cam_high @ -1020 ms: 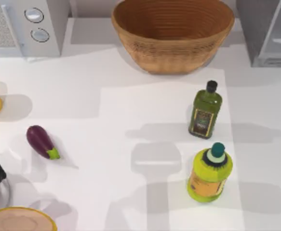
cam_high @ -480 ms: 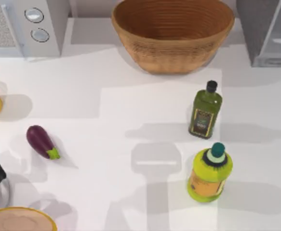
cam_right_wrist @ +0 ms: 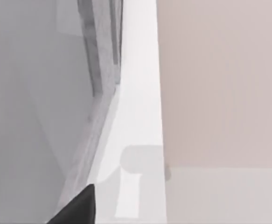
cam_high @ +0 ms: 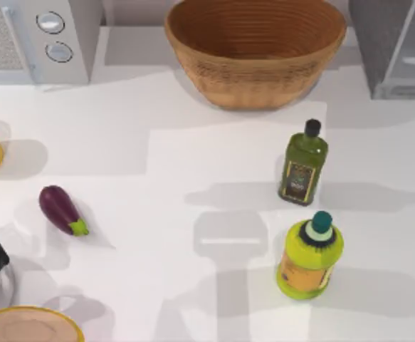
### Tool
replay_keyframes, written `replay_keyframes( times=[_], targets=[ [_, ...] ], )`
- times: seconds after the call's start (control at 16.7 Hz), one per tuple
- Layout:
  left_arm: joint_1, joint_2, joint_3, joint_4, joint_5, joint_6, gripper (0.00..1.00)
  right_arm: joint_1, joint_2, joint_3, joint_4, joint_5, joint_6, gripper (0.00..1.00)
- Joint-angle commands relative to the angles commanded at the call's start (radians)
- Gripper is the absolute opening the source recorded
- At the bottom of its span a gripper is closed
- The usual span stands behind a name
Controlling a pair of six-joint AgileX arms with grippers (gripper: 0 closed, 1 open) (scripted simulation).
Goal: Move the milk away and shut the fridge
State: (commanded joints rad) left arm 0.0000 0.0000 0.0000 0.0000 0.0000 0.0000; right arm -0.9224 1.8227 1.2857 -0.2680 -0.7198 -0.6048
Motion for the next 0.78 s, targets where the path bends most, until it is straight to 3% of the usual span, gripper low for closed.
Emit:
replay_keyframes(
  times=[0.3, 0.78],
  targets=[
    [0.000, 0.000, 0.000, 0.000, 0.000, 0.000, 1.00, 0.190, -0.052, -0.065, 0.097, 0.179, 0.143, 1.00],
    [0.000, 0.000, 0.000, 0.000, 0.000, 0.000, 1.00, 0.776, -0.142, -0.200, 0.243, 0.595, 0.474, 1.00]
  ],
)
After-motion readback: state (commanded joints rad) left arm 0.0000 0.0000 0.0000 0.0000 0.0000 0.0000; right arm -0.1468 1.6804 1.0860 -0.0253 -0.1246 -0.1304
